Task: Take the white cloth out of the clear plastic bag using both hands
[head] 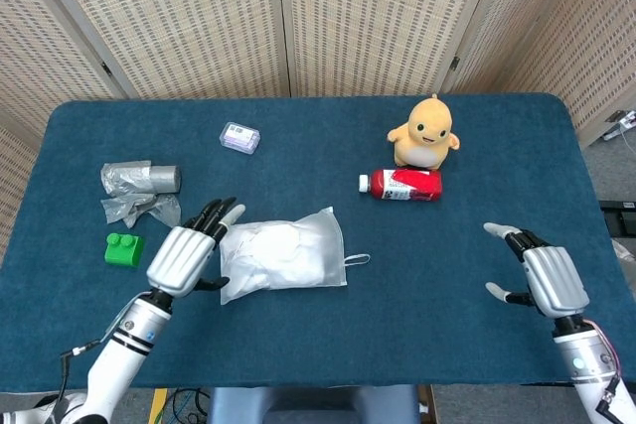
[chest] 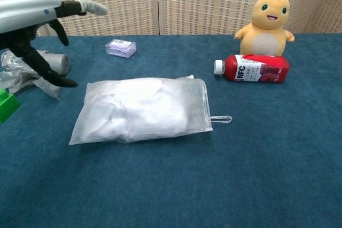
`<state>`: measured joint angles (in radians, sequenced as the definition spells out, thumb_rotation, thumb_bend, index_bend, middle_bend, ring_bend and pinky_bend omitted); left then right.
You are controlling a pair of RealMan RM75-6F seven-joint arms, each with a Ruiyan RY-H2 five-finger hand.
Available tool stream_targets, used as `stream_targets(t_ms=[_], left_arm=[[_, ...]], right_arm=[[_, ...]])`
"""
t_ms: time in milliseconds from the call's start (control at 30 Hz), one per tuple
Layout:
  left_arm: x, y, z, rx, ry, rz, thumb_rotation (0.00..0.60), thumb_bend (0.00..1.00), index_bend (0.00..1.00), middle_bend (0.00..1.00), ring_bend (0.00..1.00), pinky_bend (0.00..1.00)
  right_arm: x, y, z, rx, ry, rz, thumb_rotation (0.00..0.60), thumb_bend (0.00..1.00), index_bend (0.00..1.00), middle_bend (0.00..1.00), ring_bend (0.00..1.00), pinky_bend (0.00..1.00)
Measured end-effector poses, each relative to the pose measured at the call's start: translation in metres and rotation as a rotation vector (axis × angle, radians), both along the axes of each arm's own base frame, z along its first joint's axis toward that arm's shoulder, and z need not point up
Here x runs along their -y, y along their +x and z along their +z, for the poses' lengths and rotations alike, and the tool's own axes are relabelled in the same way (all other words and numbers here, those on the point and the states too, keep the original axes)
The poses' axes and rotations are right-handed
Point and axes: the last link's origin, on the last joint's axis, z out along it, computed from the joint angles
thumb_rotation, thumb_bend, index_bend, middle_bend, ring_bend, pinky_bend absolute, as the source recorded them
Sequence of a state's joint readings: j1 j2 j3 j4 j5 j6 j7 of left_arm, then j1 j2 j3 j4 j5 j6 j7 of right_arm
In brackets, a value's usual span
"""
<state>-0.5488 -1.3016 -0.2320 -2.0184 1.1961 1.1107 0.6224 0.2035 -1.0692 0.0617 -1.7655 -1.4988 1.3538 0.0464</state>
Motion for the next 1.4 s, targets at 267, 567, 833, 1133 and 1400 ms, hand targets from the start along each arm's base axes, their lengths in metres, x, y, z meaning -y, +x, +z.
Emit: stream_targets(t_ms=[267,567,833,1133,1400], left_arm=[[-0.011,0.017,-0.021,-0.035,-0.1,0.0,0.6,0.0,0.0,0.0,0.0,0.18],[-0.015,0.021,-0.041,-0.069,-0.167,0.025,0.6,0.0,0.0,0.0,0.0,0.15],[-0.022,0.019,-0.054,-0.099,-0.211,0.08,0.6,0.0,0.0,0.0,0.0,0.09],[-0.03,0.014,-0.065,-0.169,-0.245,0.158,0.6,0.0,0.0,0.0,0.0,0.08],[-0.038,0.011,-0.072,-0.18,-0.237,0.208,0.6,0.0,0.0,0.0,0.0,0.08]], right_arm=[[0.0,0.0,0.005,-0.001,-0.012,0.005,0.6,0.0,0.24,0.29,0.28,0.5],[0.0,-0.002,0.005,-0.002,-0.009,0.0,0.6,0.0,0.24,0.29,0.28,0.5],[-0.001,-0.002,0.003,-0.002,-0.003,-0.002,0.6,0.0,0.24,0.29,0.28,0.5],[0.0,-0.003,-0.001,-0.003,0.011,-0.007,0.6,0.0,0.24,0.29,0.28,0.5],[0.0,-0.004,-0.005,-0.001,0.023,-0.009,0.6,0.0,0.24,0.29,0.28,0.5]])
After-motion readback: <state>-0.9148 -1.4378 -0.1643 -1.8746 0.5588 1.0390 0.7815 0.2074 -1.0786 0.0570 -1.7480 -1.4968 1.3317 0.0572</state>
